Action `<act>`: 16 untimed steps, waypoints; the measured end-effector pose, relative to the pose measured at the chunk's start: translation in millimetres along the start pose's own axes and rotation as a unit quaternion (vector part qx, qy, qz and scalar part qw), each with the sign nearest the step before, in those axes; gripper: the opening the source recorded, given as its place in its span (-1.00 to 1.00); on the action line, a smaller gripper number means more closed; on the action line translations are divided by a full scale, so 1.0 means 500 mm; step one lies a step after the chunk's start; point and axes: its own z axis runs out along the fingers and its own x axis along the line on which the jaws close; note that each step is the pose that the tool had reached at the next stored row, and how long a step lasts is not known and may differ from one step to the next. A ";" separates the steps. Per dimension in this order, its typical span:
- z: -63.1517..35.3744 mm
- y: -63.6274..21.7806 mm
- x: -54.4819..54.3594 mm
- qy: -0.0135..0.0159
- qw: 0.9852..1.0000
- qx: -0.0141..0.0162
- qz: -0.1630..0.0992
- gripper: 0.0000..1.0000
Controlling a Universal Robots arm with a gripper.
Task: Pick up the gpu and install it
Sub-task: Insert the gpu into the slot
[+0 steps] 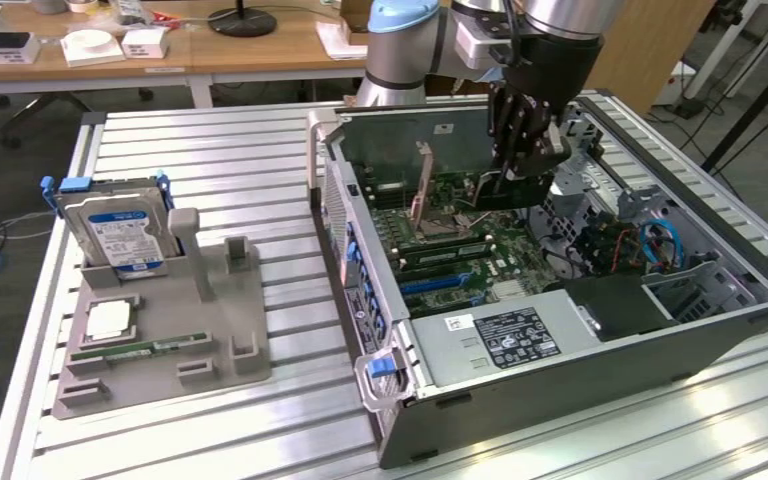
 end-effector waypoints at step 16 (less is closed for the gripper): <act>0.007 0.008 0.009 0.000 1.000 0.000 0.000 -0.47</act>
